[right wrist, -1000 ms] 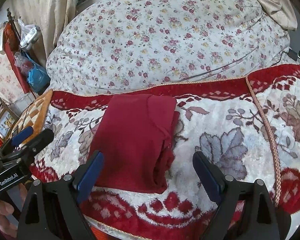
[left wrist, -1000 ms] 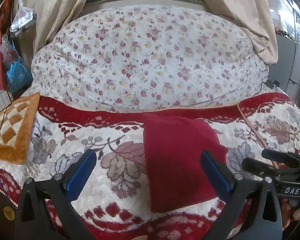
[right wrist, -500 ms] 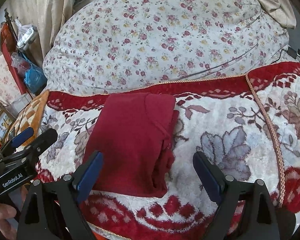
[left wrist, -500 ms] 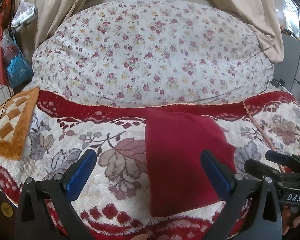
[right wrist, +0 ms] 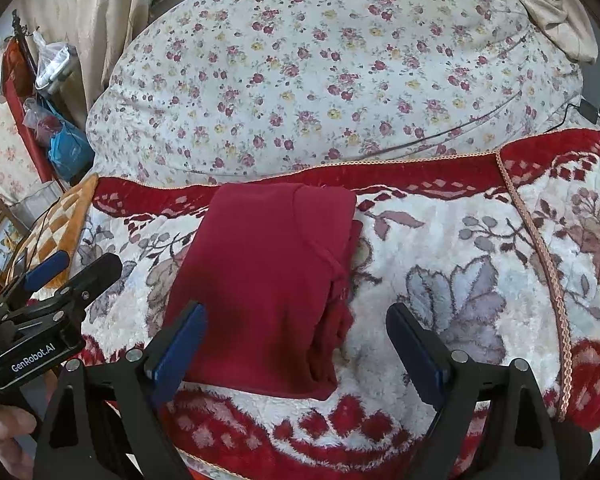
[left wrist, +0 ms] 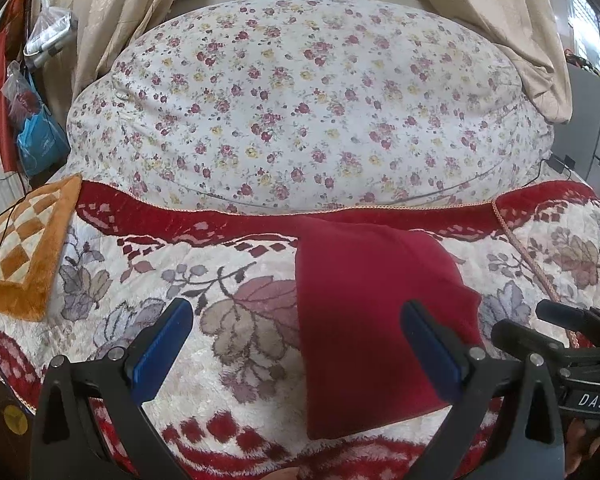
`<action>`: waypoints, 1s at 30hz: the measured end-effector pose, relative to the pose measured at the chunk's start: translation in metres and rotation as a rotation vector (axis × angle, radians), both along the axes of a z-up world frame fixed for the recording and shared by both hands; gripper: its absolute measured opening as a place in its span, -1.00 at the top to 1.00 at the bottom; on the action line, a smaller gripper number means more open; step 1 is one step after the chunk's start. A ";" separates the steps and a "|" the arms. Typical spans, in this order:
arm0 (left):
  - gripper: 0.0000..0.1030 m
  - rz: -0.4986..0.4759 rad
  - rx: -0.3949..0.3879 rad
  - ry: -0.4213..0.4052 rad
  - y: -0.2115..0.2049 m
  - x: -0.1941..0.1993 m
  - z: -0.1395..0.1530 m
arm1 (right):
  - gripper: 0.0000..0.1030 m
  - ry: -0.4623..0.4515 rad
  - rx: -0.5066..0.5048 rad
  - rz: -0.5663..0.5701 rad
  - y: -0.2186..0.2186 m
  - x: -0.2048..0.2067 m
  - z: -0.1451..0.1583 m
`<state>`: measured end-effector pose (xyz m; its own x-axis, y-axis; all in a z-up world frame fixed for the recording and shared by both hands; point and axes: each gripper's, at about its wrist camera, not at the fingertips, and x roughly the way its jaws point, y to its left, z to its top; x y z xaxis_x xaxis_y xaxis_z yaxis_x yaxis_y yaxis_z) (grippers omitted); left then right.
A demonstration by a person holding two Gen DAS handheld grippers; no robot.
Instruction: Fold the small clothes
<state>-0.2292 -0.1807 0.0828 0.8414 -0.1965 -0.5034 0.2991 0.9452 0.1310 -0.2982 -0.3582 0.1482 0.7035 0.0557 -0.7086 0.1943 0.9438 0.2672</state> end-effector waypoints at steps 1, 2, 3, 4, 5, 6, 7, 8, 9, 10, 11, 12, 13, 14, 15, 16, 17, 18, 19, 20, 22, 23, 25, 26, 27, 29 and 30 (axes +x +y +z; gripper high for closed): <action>-0.99 0.001 0.001 0.000 0.000 0.000 0.000 | -0.84 0.002 0.001 0.002 0.000 0.001 -0.001; -0.99 0.002 0.001 0.001 0.000 0.000 0.000 | -0.84 0.005 0.002 0.003 0.000 0.003 -0.002; -0.99 0.003 0.003 0.001 0.000 0.001 0.000 | -0.84 0.007 0.001 0.007 -0.001 0.004 -0.003; -0.99 0.002 0.003 0.002 0.000 0.002 -0.001 | -0.84 0.010 0.001 0.008 -0.001 0.005 -0.003; -0.99 0.001 0.003 0.003 0.000 0.002 -0.001 | -0.84 0.012 0.001 0.010 0.000 0.007 -0.004; -0.99 0.002 0.002 0.004 0.000 0.002 -0.001 | -0.84 0.013 0.001 0.012 -0.002 0.007 -0.005; -0.99 0.001 0.000 0.007 0.001 0.003 -0.001 | -0.84 0.014 0.002 0.013 -0.002 0.007 -0.005; -0.99 0.000 0.001 0.006 0.001 0.003 -0.001 | -0.84 0.014 0.002 0.015 -0.003 0.008 -0.006; -0.99 -0.001 0.001 0.005 0.001 0.003 -0.001 | -0.84 0.015 0.002 0.018 -0.003 0.008 -0.006; -0.99 0.001 0.004 0.003 0.000 0.003 -0.001 | -0.84 0.015 0.002 0.021 -0.003 0.009 -0.007; -0.99 0.001 0.005 0.003 0.001 0.003 -0.002 | -0.84 0.015 0.001 0.021 -0.003 0.010 -0.007; -0.99 -0.002 0.003 0.008 0.001 0.003 -0.002 | -0.84 0.016 0.000 0.023 -0.003 0.011 -0.007; -0.99 -0.004 0.002 0.012 0.002 0.004 -0.002 | -0.84 0.017 -0.002 0.025 -0.003 0.012 -0.007; -0.99 -0.004 0.001 0.015 0.003 0.007 -0.004 | -0.84 0.017 -0.003 0.028 -0.003 0.013 -0.007; -0.99 -0.003 0.000 0.020 0.004 0.010 -0.005 | -0.84 0.019 -0.005 0.032 -0.004 0.014 -0.008; -0.99 -0.004 0.002 0.024 0.004 0.012 -0.007 | -0.84 0.020 -0.006 0.032 -0.004 0.015 -0.008; -0.99 -0.005 0.005 0.028 0.005 0.014 -0.008 | -0.84 0.022 -0.005 0.033 -0.004 0.017 -0.008; -0.99 -0.006 0.008 0.031 0.005 0.016 -0.009 | -0.84 0.023 -0.005 0.033 -0.004 0.018 -0.008; -0.99 -0.005 0.009 0.033 0.004 0.017 -0.010 | -0.84 0.023 -0.004 0.035 -0.005 0.020 -0.008; -0.99 -0.005 0.011 0.035 0.004 0.018 -0.011 | -0.84 0.022 -0.004 0.035 -0.006 0.021 -0.007; -0.99 -0.005 0.014 0.038 0.004 0.022 -0.012 | -0.84 0.023 -0.006 0.036 -0.006 0.024 -0.007; -0.99 -0.005 0.014 0.040 0.004 0.023 -0.013 | -0.84 0.026 -0.008 0.037 -0.007 0.027 -0.008; -0.99 -0.005 0.014 0.047 0.003 0.026 -0.015 | -0.84 0.031 -0.009 0.038 -0.007 0.030 -0.009; -0.99 -0.006 0.015 0.050 0.003 0.029 -0.016 | -0.84 0.033 -0.010 0.037 -0.007 0.031 -0.010; -0.99 -0.005 0.017 0.052 0.002 0.030 -0.016 | -0.84 0.036 -0.012 0.037 -0.007 0.034 -0.010; -0.99 -0.004 0.024 0.060 0.000 0.035 -0.019 | -0.84 0.043 -0.016 0.039 -0.009 0.039 -0.012; -0.99 -0.004 0.024 0.065 0.000 0.038 -0.020 | -0.84 0.046 -0.016 0.038 -0.009 0.041 -0.013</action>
<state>-0.1916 -0.1807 0.0627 0.8060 -0.1867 -0.5617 0.3114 0.9408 0.1341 -0.2577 -0.3674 0.1353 0.6680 0.0703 -0.7408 0.1698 0.9548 0.2438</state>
